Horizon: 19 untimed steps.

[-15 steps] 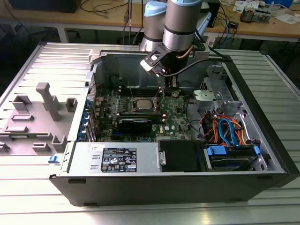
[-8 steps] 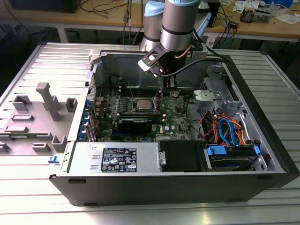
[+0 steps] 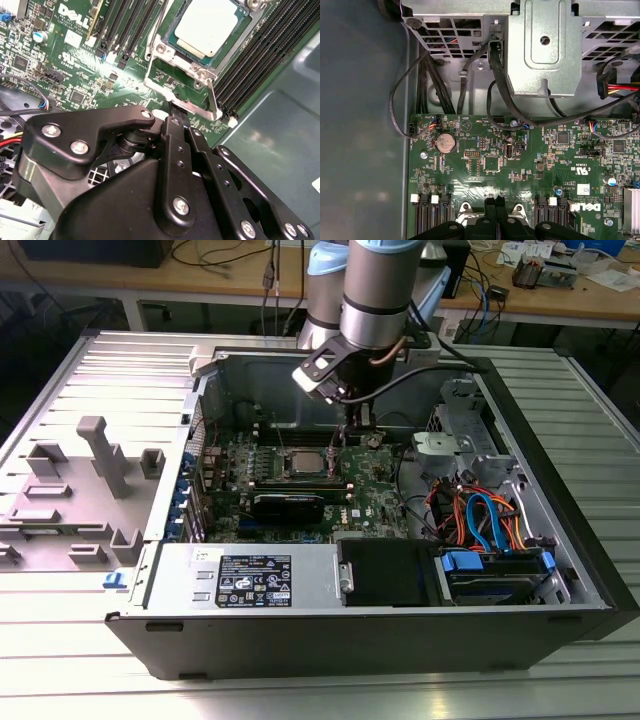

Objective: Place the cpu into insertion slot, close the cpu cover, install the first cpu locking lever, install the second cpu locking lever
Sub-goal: 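Close the cpu cover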

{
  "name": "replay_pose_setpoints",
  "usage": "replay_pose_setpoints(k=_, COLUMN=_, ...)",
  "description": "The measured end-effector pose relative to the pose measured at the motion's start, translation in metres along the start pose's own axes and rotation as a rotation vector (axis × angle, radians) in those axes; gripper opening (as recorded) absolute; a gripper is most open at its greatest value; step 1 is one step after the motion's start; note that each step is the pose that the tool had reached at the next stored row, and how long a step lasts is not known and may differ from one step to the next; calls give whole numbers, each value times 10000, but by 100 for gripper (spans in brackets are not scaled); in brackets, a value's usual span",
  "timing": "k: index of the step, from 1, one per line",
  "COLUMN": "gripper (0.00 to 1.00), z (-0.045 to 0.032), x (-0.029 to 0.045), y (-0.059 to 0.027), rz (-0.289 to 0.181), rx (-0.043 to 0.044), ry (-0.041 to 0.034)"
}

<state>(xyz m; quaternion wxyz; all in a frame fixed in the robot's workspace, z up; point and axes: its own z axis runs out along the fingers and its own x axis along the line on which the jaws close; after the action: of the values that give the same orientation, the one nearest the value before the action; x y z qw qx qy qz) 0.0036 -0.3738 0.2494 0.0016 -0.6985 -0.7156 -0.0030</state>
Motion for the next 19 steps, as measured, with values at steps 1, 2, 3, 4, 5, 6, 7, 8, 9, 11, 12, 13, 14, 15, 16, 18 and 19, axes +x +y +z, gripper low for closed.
replay_pose_setpoints(k=1, gripper=11, z=0, x=0, y=-5, rz=0, rx=0, ry=0)
replay_pose_setpoints(k=2, gripper=11, z=0, x=0, y=-8, rz=0, rx=0, ry=0)
replay_pose_setpoints(k=3, gripper=11, z=0, x=0, y=-13, rz=0, rx=0, ry=0)
replay_pose_setpoints(k=4, gripper=11, z=0, x=0, y=-15, rz=0, rx=0, ry=0)
replay_pose_setpoints(k=5, gripper=11, z=0, x=1, y=-19, rz=0, rx=0, ry=0)
replay_pose_setpoints(k=6, gripper=11, z=0, x=1, y=-22, rz=0, rx=0, ry=-1)
replay_pose_setpoints(k=7, gripper=11, z=0, x=1, y=-23, rz=0, rx=1, ry=0)
replay_pose_setpoints(k=8, gripper=11, z=0, x=1, y=-25, rz=-1, rx=0, ry=0)
replay_pose_setpoints(k=9, gripper=11, z=0, x=1, y=-39, rz=0, rx=0, ry=0)
replay_pose_setpoints(k=11, gripper=11, z=0, x=1, y=-41, rz=0, rx=0, ry=-1)
replay_pose_setpoints(k=12, gripper=11, z=1, x=1, y=-43, rz=0, rx=0, ry=0)
replay_pose_setpoints(k=13, gripper=11, z=0, x=1, y=-43, rz=0, rx=0, ry=0)
replay_pose_setpoints(k=14, gripper=11, z=0, x=1, y=-45, rz=0, rx=0, ry=0)
replay_pose_setpoints(k=15, gripper=11, z=0, x=1, y=-48, rz=0, rx=0, ry=-1)
replay_pose_setpoints(k=16, gripper=11, z=1, x=1, y=-49, rz=0, rx=0, ry=0)
replay_pose_setpoints(k=18, gripper=11, z=0, x=1, y=-53, rz=1, rx=1, ry=0)
replay_pose_setpoints(k=19, gripper=11, z=1, x=1, y=-56, rz=2, rx=0, ry=0)
